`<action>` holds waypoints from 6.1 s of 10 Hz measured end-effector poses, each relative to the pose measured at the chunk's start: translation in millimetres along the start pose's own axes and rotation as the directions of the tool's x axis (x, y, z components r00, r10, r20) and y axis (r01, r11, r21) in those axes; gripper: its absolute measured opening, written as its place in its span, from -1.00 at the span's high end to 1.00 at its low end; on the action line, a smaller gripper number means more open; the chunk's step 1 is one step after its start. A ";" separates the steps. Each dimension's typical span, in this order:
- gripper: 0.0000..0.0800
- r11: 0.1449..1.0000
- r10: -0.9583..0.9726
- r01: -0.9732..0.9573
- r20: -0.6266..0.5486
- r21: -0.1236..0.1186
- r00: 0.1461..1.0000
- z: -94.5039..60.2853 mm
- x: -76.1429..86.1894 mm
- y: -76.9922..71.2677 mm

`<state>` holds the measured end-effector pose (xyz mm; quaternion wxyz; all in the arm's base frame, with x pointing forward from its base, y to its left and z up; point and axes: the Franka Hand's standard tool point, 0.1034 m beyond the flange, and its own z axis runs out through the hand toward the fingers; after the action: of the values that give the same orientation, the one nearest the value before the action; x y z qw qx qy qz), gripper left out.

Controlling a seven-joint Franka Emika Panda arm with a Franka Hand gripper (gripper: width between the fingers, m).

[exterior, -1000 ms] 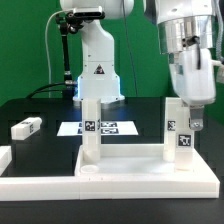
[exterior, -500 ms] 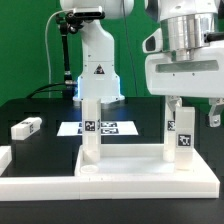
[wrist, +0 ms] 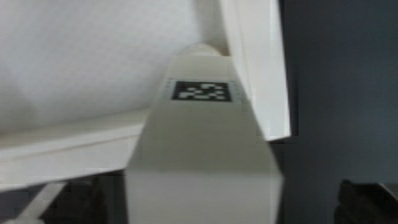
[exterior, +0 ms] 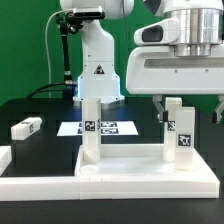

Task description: Assemble desk

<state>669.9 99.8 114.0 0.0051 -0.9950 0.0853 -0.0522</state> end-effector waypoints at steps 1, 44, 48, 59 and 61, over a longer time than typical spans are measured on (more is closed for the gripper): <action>-0.62 0.999 0.041 -0.041 0.000 0.000 0.999 0.0 -0.1 -0.1; -0.24 0.310 0.951 -0.951 0.014 0.001 0.310 -2.1 -10.7 -0.7; -0.61 0.652 0.758 -0.758 0.002 0.005 0.652 -1.3 -9.3 -5.2; 0.26 0.943 0.326 -0.328 -0.039 -0.053 0.944 1.7 2.6 -2.1; 0.26 0.876 0.477 -0.479 -0.048 -0.048 0.878 2.2 3.0 1.4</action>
Offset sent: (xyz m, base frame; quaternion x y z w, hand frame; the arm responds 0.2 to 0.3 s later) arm 0.0000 0.0000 0.0000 0.0000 0.0000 0.1938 0.9810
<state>672.8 97.9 112.1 -0.0127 -0.9418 0.3298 -0.0639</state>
